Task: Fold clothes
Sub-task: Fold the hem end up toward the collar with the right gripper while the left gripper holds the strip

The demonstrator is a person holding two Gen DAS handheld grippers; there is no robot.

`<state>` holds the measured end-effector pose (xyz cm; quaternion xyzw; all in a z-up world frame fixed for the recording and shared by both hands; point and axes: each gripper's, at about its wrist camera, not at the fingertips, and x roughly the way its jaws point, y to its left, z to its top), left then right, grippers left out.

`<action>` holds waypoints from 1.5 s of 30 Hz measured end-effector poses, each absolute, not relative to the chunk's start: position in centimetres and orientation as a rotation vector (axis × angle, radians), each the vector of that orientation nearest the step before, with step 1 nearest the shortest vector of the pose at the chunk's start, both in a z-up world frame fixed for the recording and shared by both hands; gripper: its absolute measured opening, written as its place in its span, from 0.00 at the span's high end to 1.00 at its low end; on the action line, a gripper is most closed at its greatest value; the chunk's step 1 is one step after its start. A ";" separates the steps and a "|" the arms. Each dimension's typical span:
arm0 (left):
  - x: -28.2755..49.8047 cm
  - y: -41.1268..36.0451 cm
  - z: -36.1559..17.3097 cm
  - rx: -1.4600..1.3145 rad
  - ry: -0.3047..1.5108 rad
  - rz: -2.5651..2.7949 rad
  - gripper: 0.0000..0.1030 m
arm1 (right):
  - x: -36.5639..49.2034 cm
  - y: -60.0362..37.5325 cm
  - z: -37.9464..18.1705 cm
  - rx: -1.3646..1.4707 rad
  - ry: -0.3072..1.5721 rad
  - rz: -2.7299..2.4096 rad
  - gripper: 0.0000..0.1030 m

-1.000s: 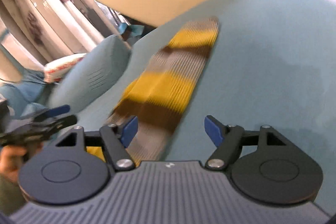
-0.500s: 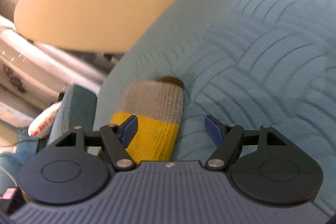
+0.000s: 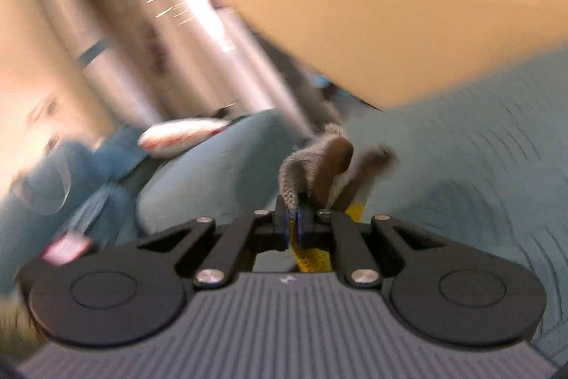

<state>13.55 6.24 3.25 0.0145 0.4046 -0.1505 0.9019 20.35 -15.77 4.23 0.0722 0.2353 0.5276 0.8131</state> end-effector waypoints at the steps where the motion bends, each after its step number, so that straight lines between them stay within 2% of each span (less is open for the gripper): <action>1: 11.5 7.7 3.7 0.039 0.834 -0.293 0.37 | 17.5 -14.8 4.9 0.047 0.480 1.168 0.92; 3: 8.2 10.6 4.1 0.020 0.834 -0.255 0.24 | 11.4 -12.7 5.2 -0.196 0.451 1.243 0.92; 7: 1.6 18.8 4.1 -0.125 0.871 -0.100 0.25 | 3.1 -9.6 0.9 -0.557 0.473 1.280 0.92; 11: 1.2 19.4 6.1 -0.221 0.817 -0.116 0.25 | -0.4 -8.6 -3.1 -0.721 0.461 1.186 0.88; 13: 2.7 17.6 6.9 -0.252 0.792 -0.207 0.21 | -0.9 -8.8 -2.8 -0.674 0.478 1.145 0.78; 15: 5.5 15.0 6.2 -0.276 0.817 -0.288 0.18 | -2.0 -9.4 -1.6 -0.577 0.535 1.105 0.54; 17: 7.7 12.1 4.3 -0.221 0.883 -0.322 0.18 | -2.7 -10.0 -0.9 -0.522 0.551 1.048 0.42; 19: 10.1 9.4 1.3 -0.085 0.974 -0.250 0.22 | -2.9 -10.6 -0.2 -0.481 0.549 0.996 0.42; 20: 10.1 9.4 0.9 -0.069 0.987 -0.237 0.21 | -3.2 -11.0 0.5 -0.421 0.535 0.942 0.42; 21: 10.8 8.7 -1.4 -0.028 1.024 -0.196 0.13 | -3.5 -11.5 1.3 -0.362 0.521 0.888 0.42; 23: 10.4 9.0 -1.7 -0.058 0.993 -0.195 0.13 | -3.8 -11.8 2.2 -0.209 0.501 0.841 0.41; 25: 9.0 9.5 -0.9 -0.085 0.992 -0.214 0.15 | -3.6 -10.9 1.2 -0.149 0.545 0.816 0.39; 27: 7.2 11.0 0.2 -0.101 0.989 -0.227 0.19 | -3.3 -9.0 -1.0 -0.201 0.650 0.782 0.39; 29: 5.0 13.4 1.6 -0.107 0.964 -0.223 0.18 | -3.6 -8.5 -2.2 -0.220 0.690 0.742 0.39; 33: 0.2 17.5 4.2 -0.167 0.903 -0.162 0.15 | -2.3 -13.7 -0.8 0.175 0.623 0.716 0.38; 35: -2.0 18.5 4.5 -0.235 0.870 -0.145 0.15 | -1.0 -15.1 -0.1 0.234 0.601 0.698 0.38; 38: -3.4 16.6 4.9 -0.259 0.823 -0.212 0.15 | 3.1 -16.6 1.3 0.229 0.561 0.710 0.36; 42: -2.4 11.1 5.1 -0.141 0.768 -0.385 0.15 | 7.6 -15.8 2.8 0.085 0.576 0.814 0.36; 45: -1.4 8.3 4.5 -0.118 0.725 -0.453 0.15 | 12.6 -13.5 4.2 -0.064 0.647 0.948 0.36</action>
